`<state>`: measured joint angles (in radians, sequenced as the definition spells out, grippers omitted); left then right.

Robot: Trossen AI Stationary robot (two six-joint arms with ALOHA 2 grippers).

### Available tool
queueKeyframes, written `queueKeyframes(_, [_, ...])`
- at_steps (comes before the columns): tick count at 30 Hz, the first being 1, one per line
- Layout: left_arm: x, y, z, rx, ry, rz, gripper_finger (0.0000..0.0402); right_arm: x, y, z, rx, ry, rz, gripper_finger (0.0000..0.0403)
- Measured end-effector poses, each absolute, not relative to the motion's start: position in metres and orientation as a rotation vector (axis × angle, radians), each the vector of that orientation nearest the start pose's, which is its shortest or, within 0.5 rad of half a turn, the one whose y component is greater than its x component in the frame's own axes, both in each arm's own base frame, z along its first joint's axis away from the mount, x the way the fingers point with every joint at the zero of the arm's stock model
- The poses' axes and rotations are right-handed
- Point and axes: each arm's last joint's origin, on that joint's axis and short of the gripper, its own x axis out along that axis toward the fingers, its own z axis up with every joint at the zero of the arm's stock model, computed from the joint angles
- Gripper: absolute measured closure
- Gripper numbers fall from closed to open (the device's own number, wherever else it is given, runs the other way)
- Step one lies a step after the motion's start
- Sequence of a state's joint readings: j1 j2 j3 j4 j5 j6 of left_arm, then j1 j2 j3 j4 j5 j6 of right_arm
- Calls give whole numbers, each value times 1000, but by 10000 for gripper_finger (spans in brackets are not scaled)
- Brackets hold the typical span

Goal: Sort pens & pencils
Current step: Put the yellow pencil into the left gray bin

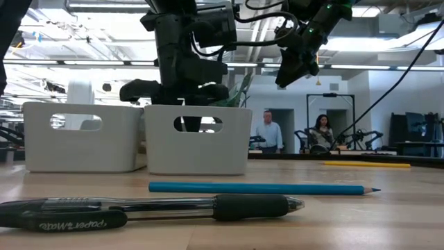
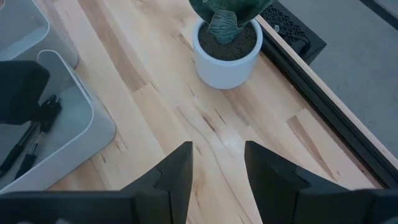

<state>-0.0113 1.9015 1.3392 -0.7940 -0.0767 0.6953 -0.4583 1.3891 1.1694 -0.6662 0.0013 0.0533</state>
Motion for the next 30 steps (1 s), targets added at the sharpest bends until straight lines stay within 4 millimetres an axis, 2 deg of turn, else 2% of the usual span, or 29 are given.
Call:
queueKeyframes(5, [364,-2,183,659,1318,-407,264,256,-126,293,252,859,-453,236])
queueKeyframes(13, [356,5,211,628,1250,-338,264,256,-126,293,252,862,-452,234])
queueKeyframes(23, [332,26,269,515,1099,-159,264,256,-126,293,252,863,-452,235])
queueKeyframes(30, [306,25,312,349,952,-18,264,256,-126,293,251,862,-452,236])
